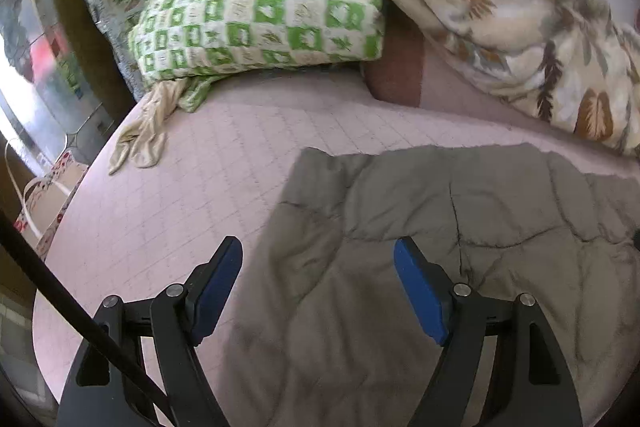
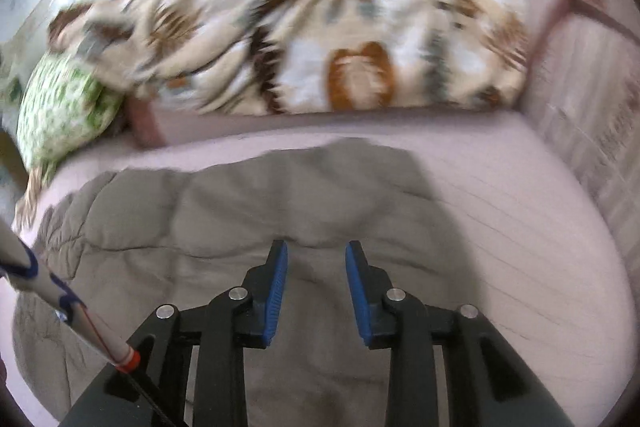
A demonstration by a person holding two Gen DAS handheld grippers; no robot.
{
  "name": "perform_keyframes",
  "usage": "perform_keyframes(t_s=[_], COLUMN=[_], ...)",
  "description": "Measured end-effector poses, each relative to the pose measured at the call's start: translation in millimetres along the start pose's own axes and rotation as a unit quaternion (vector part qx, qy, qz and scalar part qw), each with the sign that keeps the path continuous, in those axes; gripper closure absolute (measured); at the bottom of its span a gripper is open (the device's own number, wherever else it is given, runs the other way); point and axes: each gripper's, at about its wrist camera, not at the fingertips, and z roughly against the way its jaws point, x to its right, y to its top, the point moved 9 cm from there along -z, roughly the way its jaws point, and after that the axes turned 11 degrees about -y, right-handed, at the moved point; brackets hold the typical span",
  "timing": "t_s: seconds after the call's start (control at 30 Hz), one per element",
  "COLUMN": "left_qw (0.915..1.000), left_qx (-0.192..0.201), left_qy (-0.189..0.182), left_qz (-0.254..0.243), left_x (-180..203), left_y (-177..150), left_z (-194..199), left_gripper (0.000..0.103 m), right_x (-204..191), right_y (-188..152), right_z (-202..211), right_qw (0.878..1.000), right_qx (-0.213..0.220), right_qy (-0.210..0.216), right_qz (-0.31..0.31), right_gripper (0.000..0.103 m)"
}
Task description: Fold large clothes
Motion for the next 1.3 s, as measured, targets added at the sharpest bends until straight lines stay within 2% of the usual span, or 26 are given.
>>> perform_keyframes(t_s=[0.07,0.13,0.23,0.37,0.4,0.47,0.53,0.57,0.67,0.8,0.9,0.93,1.03,1.13,1.23,1.27,1.3], left_qw=[0.9999,0.9993,0.9988,0.9981,0.9978,0.9976,0.9979,0.9982,0.999,0.9996,0.9977,0.9957,0.9887,0.9833,0.9838,0.9875,0.9895], left_qx=[-0.011,-0.028,-0.024,-0.028,-0.031,-0.034,-0.033,-0.033,-0.014,0.015,0.021,0.021,0.018,0.01,-0.024,-0.027,-0.026], left_qy=[0.011,0.023,-0.003,-0.008,-0.01,-0.009,-0.007,-0.004,-0.006,-0.023,-0.064,-0.09,-0.148,-0.18,-0.173,-0.147,-0.132], left_qz=[0.002,0.011,0.043,0.054,0.058,0.059,0.055,0.051,0.042,0.013,-0.006,-0.008,-0.015,-0.027,-0.043,-0.051,-0.052], left_x=[-4,-13,-22,-29,-31,-30,-30,-30,-26,-11,15,28,62,91,105,101,96], left_y=[-3,-11,-13,-16,-17,-18,-16,-14,-10,-12,-33,-47,-85,-123,-154,-159,-160], left_z=[-19,-39,-48,-55,-57,-59,-56,-53,-23,34,77,93,114,114,89,79,73], left_gripper=[0.025,0.025,0.025,0.023,0.023,0.023,0.023,0.023,0.025,0.025,0.025,0.025,0.025,0.025,0.025,0.025,0.025], right_x=[-24,-35,-12,77,106,172,220,233,251,227,182,159,91,22,-30,-42,-48], right_y=[3,5,14,19,15,-3,-18,-20,-19,-26,-39,-48,-77,-112,-143,-153,-160], right_z=[-13,-32,-62,-97,-103,-112,-106,-98,-57,4,49,68,106,125,120,113,106], right_qw=[1.0,0.999,0.999,0.993,0.988,0.969,0.958,0.958,0.968,0.987,0.996,0.997,0.996,0.988,0.98,0.977,0.977], right_qx=[-0.008,-0.015,-0.028,-0.057,-0.07,-0.105,-0.117,-0.111,-0.073,-0.025,0.009,0.022,0.038,0.033,0.006,-0.009,-0.017], right_qy=[0.006,-0.01,-0.035,-0.084,-0.117,-0.164,-0.155,-0.15,-0.133,-0.102,-0.047,-0.018,0.069,0.149,0.198,0.212,0.209], right_qz=[0.018,0.04,0.026,-0.054,-0.079,-0.155,-0.211,-0.22,-0.198,-0.123,-0.082,-0.067,-0.033,0.004,0.03,0.033,0.034], right_gripper=[0.064,0.061,0.062,0.062,0.054,0.053,0.054,0.054,0.054,0.054,0.054,0.054,0.054,0.054,0.054,0.054,0.055])
